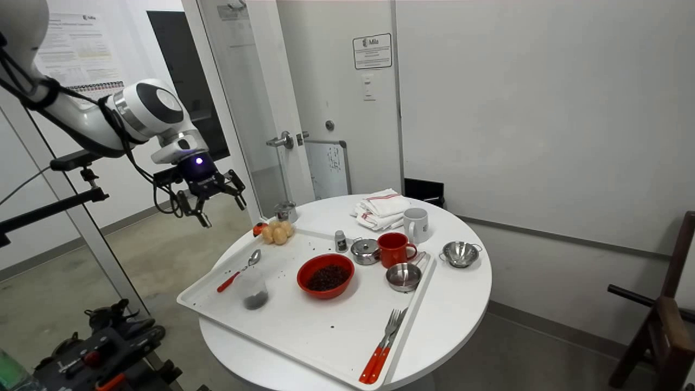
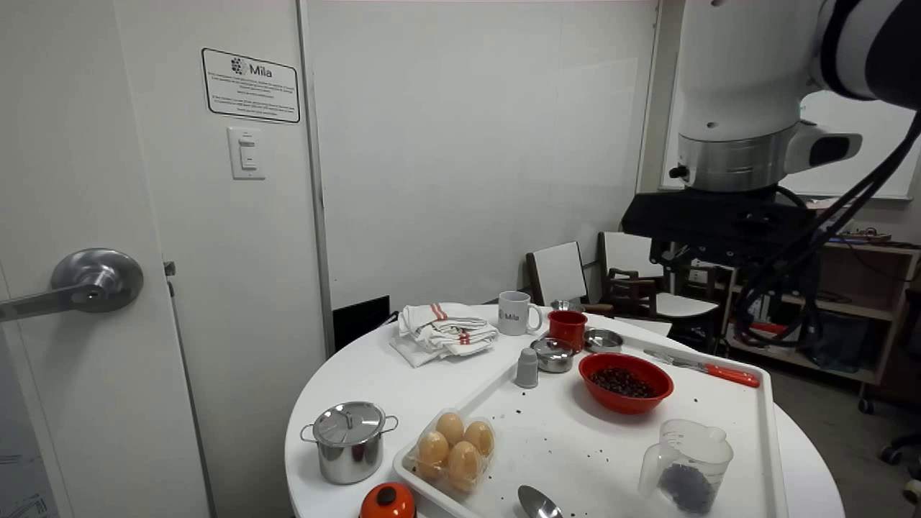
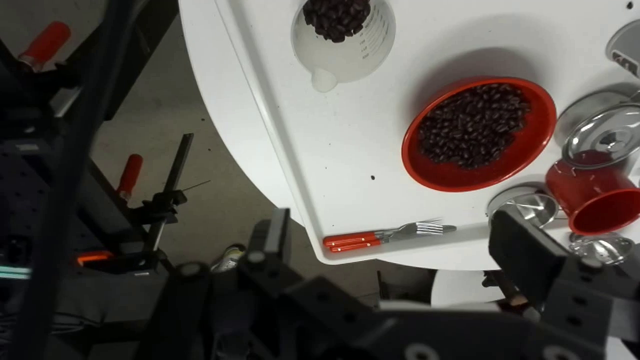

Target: Pour the contents in the clear jug into the red bowl

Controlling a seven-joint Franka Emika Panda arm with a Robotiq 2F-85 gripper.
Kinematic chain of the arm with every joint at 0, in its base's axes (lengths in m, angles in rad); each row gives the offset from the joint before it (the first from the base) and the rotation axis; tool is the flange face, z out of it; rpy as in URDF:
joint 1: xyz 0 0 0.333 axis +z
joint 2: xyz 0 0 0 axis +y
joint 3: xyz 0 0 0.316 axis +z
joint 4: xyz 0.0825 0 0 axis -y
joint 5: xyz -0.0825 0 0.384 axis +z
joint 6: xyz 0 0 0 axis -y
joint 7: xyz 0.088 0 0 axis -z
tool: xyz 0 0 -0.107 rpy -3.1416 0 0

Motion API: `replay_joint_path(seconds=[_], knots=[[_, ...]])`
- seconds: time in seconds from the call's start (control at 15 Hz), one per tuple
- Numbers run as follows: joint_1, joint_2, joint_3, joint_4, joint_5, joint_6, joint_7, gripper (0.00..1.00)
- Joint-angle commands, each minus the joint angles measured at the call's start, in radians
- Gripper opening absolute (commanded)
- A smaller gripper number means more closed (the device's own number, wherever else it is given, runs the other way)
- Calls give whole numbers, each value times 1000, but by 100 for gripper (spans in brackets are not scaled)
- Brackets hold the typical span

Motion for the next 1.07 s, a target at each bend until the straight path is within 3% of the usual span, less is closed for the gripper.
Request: replay_joint_path(seconds=[0.0, 0.4, 0.47, 0.53, 0.8, 0.87, 0.93, 1.0], knots=[[39, 6, -36, 7, 5, -4, 6, 100], [58, 81, -71, 68, 57, -149, 183, 100], [45, 77, -85, 78, 85, -170, 165, 100], [86, 71, -158, 86, 122, -183, 139, 100], [164, 98, -306, 118, 203, -183, 133, 100], [176, 106, -318, 118, 212, -173, 133, 100], [126, 77, -274, 87, 176, -162, 132, 100], [138, 83, -292, 91, 184, -162, 132, 100]])
